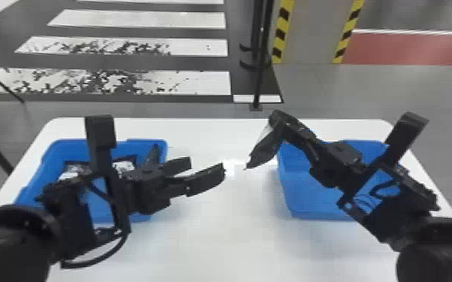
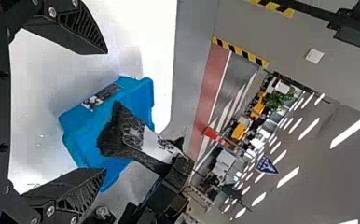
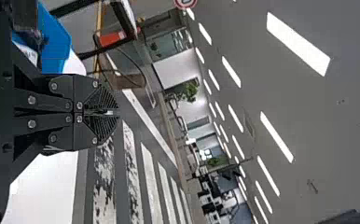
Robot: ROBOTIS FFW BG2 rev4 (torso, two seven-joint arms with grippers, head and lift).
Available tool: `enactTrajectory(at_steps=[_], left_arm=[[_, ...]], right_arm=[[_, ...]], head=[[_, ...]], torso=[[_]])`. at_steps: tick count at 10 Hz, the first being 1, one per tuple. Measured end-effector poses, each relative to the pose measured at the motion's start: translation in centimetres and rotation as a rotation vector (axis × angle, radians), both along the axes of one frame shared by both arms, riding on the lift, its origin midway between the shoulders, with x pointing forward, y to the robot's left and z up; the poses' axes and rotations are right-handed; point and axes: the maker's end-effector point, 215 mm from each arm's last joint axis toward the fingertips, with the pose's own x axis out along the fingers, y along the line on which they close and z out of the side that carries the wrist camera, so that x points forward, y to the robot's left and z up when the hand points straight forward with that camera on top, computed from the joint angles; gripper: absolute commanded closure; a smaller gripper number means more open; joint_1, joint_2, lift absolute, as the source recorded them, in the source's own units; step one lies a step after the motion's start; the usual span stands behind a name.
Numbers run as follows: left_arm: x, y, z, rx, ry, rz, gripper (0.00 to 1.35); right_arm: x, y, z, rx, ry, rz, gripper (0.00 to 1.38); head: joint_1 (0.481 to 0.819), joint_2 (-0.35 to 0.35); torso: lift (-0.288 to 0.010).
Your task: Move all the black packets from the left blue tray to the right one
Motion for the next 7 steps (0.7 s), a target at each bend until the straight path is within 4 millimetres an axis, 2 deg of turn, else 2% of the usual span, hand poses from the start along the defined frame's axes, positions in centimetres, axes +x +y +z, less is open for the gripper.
enactTrajectory(at_steps=[2,4,5,6,7], left_arm=[[0.4,2.2,0.1,0.003,-0.012,0.052,0.12],[1.0,5.4,0.5,0.016,-0.033,0.121,0.12],[1.2,7.2,0.5,0.027,-0.041,0.162,0.12],[1.3,9.0,0.5,0.038,-0.046,0.200,0.12],[1.6,11.2,0.6,0.054,-0.056,0.246,0.12]], right_arm=[[3.7,-7.3,-2.7,-0.057,0.025,-0.153,1.28],[5.9,-14.3,-6.2,-0.124,0.085,-0.294,1.28],[6.2,-16.6,-8.2,-0.137,0.125,-0.338,1.28],[6.3,-18.0,-9.8,-0.151,0.157,-0.368,1.28],[6.3,-19.3,-11.1,-0.169,0.184,-0.398,0.98]], head=[[0.695,-0.103],[0.695,-0.153],[0.695,-0.160],[0.695,-0.158],[0.695,-0.151]], torso=[[-0.140],[-0.140],[-0.140],[-0.140],[-0.140]])
